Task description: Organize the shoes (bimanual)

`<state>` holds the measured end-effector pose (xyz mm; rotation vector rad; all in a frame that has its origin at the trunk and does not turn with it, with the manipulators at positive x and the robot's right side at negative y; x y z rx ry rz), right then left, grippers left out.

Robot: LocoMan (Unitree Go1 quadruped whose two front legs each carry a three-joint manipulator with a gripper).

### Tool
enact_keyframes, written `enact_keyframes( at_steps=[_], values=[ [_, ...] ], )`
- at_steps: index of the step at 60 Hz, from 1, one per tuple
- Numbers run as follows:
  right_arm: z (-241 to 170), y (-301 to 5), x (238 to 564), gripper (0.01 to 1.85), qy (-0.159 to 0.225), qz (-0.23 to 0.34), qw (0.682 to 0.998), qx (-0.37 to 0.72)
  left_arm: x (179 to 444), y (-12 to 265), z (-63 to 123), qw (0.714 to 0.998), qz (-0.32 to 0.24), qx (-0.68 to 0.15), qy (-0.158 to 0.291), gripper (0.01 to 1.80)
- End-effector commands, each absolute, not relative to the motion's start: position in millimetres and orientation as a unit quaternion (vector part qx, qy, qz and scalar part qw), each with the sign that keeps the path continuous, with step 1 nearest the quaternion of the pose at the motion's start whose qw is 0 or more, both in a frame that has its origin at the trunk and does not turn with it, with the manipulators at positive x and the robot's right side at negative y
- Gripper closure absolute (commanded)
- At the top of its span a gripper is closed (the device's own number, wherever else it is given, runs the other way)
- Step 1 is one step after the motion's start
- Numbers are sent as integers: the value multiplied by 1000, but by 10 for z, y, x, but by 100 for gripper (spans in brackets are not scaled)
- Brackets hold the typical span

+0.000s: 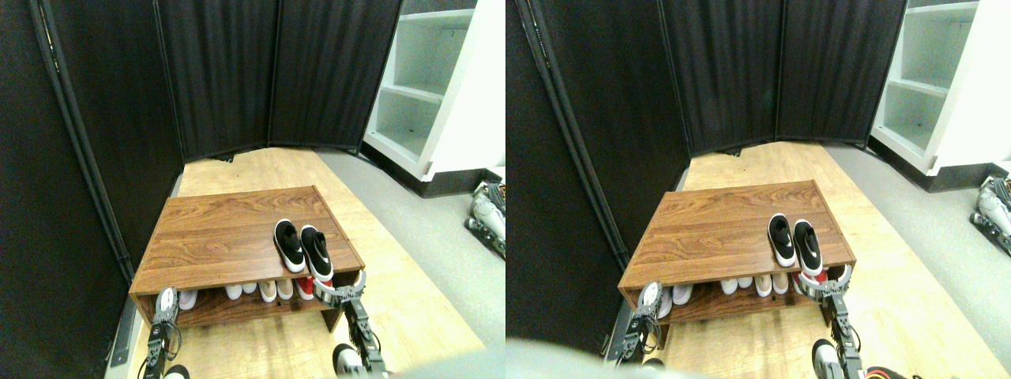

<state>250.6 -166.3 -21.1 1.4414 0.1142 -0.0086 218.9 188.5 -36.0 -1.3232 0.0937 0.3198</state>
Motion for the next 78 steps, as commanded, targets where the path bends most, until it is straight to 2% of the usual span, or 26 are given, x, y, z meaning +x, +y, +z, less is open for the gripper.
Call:
enact_keyframes(
  at_steps=[1, 14, 26, 32, 44, 53, 57, 69, 78],
  values=[
    [-151, -1682, 2495, 71, 39, 13, 750, 660, 2205, 1844, -247, 784, 123, -608, 21, 180],
    [-180, -1718, 2346, 66, 54, 18, 746, 663, 2168, 1848, -265, 786, 123, -605, 21, 180],
    [-221, -1717, 2355, 54, 68, 17, 750, 658, 2178, 1864, -267, 789, 121, -602, 25, 180],
    [-226, -1691, 2383, 54, 68, 14, 757, 650, 2182, 1871, -266, 792, 120, -599, 22, 180],
    [-303, -1645, 2555, 56, 71, 10, 767, 638, 2181, 1926, -265, 792, 124, -598, 18, 180],
    [-420, -1600, 2727, 58, 90, 2, 747, 659, 2171, 1955, -265, 797, 126, -591, 11, 180],
    [-461, -1588, 2788, 60, 91, -1, 752, 653, 2166, 1963, -264, 799, 127, -588, 9, 180],
    [-599, -1587, 2969, 59, 106, -14, 740, 664, 2153, 1988, -259, 798, 123, -590, 5, 180],
    [-663, -1588, 3046, 60, 109, -13, 751, 651, 2139, 1991, -262, 800, 124, -587, 4, 180]
  ],
)
